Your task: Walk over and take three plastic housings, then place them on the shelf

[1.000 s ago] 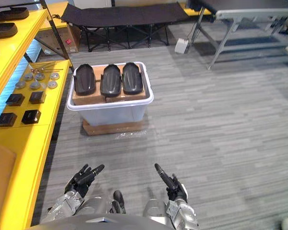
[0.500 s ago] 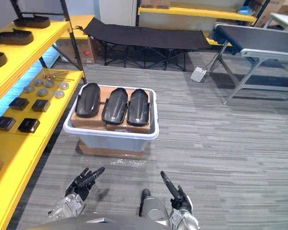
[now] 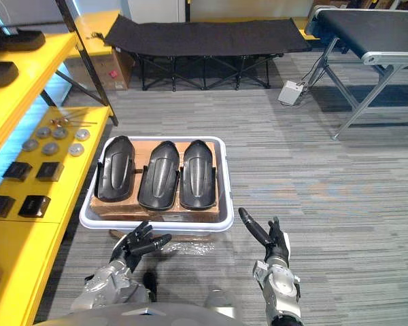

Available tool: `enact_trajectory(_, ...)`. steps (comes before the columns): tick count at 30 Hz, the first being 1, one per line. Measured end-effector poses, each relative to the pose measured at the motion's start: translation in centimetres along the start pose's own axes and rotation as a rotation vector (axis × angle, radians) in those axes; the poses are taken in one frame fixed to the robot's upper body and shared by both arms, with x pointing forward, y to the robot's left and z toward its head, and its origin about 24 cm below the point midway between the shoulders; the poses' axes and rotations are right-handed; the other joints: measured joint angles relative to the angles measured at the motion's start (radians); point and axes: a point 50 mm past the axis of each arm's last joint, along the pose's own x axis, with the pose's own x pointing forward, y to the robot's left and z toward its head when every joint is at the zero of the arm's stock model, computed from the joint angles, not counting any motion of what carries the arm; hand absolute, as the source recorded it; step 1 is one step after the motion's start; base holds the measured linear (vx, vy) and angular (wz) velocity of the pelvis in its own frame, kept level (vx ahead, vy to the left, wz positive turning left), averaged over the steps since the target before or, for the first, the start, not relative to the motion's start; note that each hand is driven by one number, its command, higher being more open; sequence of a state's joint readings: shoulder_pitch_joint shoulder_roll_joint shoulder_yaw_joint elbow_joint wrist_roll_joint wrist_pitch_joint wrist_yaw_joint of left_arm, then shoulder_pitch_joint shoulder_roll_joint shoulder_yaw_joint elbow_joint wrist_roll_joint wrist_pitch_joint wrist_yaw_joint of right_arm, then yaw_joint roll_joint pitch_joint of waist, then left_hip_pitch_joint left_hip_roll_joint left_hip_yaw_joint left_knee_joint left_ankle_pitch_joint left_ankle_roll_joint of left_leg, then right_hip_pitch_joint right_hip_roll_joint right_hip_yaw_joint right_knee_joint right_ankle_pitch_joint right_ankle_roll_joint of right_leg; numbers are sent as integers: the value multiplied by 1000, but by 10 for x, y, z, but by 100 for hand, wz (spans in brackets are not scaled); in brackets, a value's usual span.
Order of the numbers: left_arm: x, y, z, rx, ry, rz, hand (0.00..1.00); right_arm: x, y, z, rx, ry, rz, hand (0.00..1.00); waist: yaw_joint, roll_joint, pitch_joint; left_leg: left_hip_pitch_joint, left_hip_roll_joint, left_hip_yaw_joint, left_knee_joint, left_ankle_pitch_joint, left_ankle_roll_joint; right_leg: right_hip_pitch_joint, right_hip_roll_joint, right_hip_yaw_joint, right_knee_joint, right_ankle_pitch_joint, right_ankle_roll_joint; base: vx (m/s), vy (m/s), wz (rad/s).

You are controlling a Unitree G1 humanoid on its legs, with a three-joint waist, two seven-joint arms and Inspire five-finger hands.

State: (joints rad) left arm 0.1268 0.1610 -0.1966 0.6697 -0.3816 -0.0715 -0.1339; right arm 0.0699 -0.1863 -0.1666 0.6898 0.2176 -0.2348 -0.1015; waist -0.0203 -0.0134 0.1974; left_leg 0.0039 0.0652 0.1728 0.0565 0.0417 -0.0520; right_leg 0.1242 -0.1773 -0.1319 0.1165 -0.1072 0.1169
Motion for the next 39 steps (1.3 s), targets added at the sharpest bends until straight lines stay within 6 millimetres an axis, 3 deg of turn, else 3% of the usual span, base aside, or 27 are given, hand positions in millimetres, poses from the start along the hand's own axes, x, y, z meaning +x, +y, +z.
enact_trajectory(4, -5, 16, -8, 102, 58, 101, 100, 7, 3, 17, -101, -68, -17, 100, 18, -4, 0, 17, -36, -4, -51, 13, 19, 1, -30, -31, -7, 22, 34, 81, 102, 10)
enact_trajectory(6, -16, 35, -20, 107, 66, 286, 100, 12, 9, 30, -132, -108, -24, 100, 20, -9, 0, 16, -41, -18, -66, 19, 28, 2, -32, -50, -13, 38, 46, 35, 55, 16)
enact_trajectory(9, -39, 63, -31, 54, 23, 569, 100, 14, 5, 43, -145, -147, -51, 100, 38, -16, -1, 15, -43, -38, -91, 36, 32, 1, -30, -83, -14, 53, 44, 1, 27, 18)
enact_trajectory(15, -81, 98, -53, 25, 28, 873, 100, 26, -14, 59, -214, -102, -119, 100, 69, -18, 1, 4, -56, -91, -145, 79, 40, -1, -31, -135, -17, 68, 31, -68, 36, 28)
enact_trajectory(18, -91, 99, -66, 9, 76, 886, 100, 34, -12, 67, -225, -70, -126, 100, 80, -23, 3, -9, -63, -98, -145, 87, 43, -3, -34, -142, -36, 57, 17, -135, 30, 8)
enact_trajectory(19, -91, 99, -67, -10, 77, 879, 100, 39, -10, 74, -229, -66, -127, 100, 83, -33, 12, -22, -74, -99, -145, 97, 44, -6, -43, -151, -49, 21, 19, -175, 0, 11)
enact_trajectory(21, -84, 91, -68, -37, 73, 827, 100, 47, -16, 81, -257, -36, -149, 100, 82, -17, 25, -43, -73, -115, -143, 107, 44, -20, -39, -173, -44, 15, 24, -161, -6, 27)
enact_trajectory(25, -78, 83, -64, -93, 44, 749, 100, 58, -26, 88, -326, 13, -190, 100, 99, -16, 52, -92, -67, -127, -93, 109, 45, -35, -27, -184, -47, 15, 24, -90, 10, 16)
enact_trajectory(26, -73, 82, -55, -124, -2, 726, 100, 64, -27, 103, -380, -7, -206, 100, 100, -19, 89, -126, -59, -132, -44, 97, 51, -42, -25, -190, -47, 16, 24, -46, -1, 11)
enact_trajectory(30, -61, 78, -36, -160, -77, 669, 100, 74, -31, 136, -454, -67, -250, 100, 111, -23, 138, -196, -65, -143, 19, 82, 52, -74, -29, -193, -45, 40, 23, -5, 22, 10)
enact_trajectory(33, -53, 71, -20, -167, -145, 579, 100, 80, -35, 176, -482, -142, -281, 100, 128, -5, 180, -235, -70, -152, 65, 69, 62, -87, -30, -194, -43, 62, 30, 24, 28, 9)
enact_trajectory(39, -47, 63, -10, -229, -190, 439, 100, 78, -41, 252, -551, -312, -334, 100, 146, 17, 228, -274, -66, -155, 87, 67, 66, -115, -28, -193, -31, 70, 24, 10, 4, 2)
